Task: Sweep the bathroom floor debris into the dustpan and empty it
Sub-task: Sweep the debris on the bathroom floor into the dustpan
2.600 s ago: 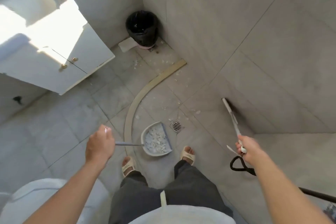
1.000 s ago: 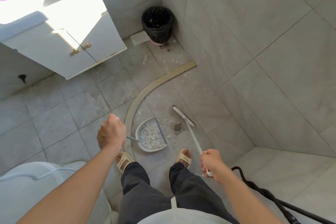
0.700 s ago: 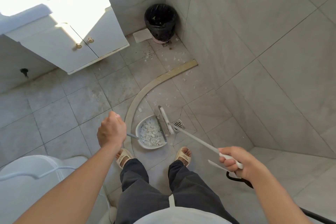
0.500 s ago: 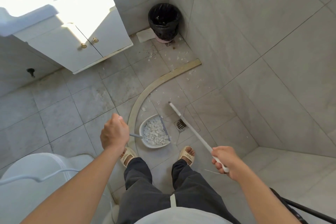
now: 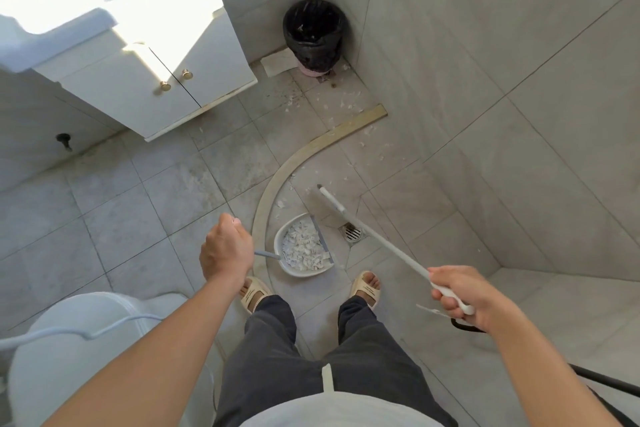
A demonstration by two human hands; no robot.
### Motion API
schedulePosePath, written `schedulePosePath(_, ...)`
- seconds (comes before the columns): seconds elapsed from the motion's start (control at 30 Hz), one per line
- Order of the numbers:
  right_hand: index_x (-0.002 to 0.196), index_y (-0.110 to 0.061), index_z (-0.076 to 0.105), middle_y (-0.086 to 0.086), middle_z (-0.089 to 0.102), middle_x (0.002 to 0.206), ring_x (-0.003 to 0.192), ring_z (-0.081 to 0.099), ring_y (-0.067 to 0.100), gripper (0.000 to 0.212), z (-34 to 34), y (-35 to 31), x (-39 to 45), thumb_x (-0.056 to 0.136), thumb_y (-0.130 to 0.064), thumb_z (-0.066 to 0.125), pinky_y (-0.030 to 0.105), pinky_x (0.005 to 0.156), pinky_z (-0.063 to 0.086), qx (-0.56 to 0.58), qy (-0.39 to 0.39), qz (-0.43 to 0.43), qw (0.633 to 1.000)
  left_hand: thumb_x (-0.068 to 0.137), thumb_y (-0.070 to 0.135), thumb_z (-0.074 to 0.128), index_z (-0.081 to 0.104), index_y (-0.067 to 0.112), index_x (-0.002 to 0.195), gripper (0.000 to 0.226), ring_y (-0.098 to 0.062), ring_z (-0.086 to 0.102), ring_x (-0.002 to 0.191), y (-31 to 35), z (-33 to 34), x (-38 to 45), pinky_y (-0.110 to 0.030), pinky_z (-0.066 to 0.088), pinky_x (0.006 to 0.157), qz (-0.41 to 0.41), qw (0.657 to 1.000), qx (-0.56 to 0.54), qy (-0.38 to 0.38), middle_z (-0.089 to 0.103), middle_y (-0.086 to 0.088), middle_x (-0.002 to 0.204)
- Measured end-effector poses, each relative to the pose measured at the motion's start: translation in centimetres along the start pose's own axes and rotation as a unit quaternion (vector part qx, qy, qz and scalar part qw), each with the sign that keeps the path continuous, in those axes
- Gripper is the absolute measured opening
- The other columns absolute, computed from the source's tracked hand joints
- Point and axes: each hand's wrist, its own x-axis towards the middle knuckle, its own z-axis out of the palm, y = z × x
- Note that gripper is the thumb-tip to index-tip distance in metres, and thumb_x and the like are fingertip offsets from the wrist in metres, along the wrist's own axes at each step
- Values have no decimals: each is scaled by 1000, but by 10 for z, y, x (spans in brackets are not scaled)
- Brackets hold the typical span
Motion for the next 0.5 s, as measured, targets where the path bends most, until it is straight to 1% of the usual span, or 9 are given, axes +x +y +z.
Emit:
schedulePosePath(0.07, 113, -10, 58, 14, 51, 67, 35, 38, 12, 18, 26, 4, 2, 97, -5, 51, 16, 32, 29, -27, 19, -11, 999, 103, 23, 35, 50, 10, 92, 23, -29, 49, 72, 0, -1, 3, -36, 37, 61, -3, 1000, -1, -3, 54, -9, 81)
schedulePosePath(0.13, 101, -10, 60, 13, 52, 67, 39, 41, 12, 11, 54, 10, 5, 97, -5, 51, 18, 34, 32, -39, 20, -3, 999, 103, 24, 35, 52, 9, 95, 25, -30, 49, 74, 1, -2, 6, -38, 39, 63, -7, 1000, -4, -7, 55, -11, 84)
schedulePosePath(0.2, 91, -10, 60, 11, 52, 65, 41, 41, 12, 13, 73, 15, 8, 96, -3, 50, 18, 34, 32, -35, 10, 15, 999, 103, 25, 34, 53, 9, 94, 26, -31, 48, 74, 2, -1, 9, -39, 40, 65, -7, 1000, -7, -8, 59, -15, 88)
schedulePosePath(0.3, 100, -4, 61, 11, 52, 64, 39, 40, 10, 12, 69, 20, 8, 95, -3, 51, 17, 32, 29, -13, -10, 23, 1000, 102, 24, 34, 49, 11, 90, 23, -34, 52, 76, 4, 1, 11, -39, 42, 65, -2, 1000, -14, -14, 62, -19, 92)
schedulePosePath(0.4, 108, 0, 60, 11, 54, 64, 39, 39, 9, 16, 47, 36, -4, 97, -7, 51, 18, 31, 29, 39, -17, 25, 999, 102, 23, 33, 54, 7, 97, 27, -39, 58, 85, 6, 0, 14, -41, 44, 69, 4, 1000, -17, -24, 64, -21, 97)
schedulePosePath(0.5, 109, 3, 58, 11, 53, 63, 38, 37, 9, 19, 42, 63, -28, 98, -11, 50, 17, 31, 28, 92, -14, 24, 995, 101, 24, 32, 55, 8, 100, 28, -37, 57, 84, 6, -5, 19, -42, 46, 71, 11, 998, -26, -49, 64, -19, 98)
